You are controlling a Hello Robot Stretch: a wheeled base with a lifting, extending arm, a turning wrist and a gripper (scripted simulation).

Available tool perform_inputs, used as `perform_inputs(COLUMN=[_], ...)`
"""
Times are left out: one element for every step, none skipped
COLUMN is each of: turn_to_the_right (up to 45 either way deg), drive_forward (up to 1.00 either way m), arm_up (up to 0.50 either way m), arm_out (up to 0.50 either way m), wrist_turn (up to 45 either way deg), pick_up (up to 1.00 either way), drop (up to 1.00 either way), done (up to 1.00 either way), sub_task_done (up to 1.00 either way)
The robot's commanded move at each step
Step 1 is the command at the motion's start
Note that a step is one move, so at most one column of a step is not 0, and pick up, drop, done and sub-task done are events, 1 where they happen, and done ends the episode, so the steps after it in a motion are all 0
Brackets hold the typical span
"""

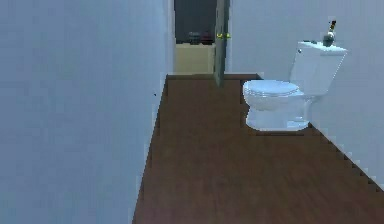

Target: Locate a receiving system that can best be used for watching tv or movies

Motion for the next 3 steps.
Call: perform_inputs(turn_to_the_right=[0.0,0.0,0.0], drive_forward=[1.00,1.00,1.00], arm_up=[0.00,0.00,0.00], arm_out=[0.00,0.00,0.00], wrist_turn=[0.0,0.0,0.0], pick_up=[0.00,0.00,0.00], drop=[0.00,0.00,0.00], done=[0.00,0.00,0.00], sub_task_done=[0.00,0.00,0.00])
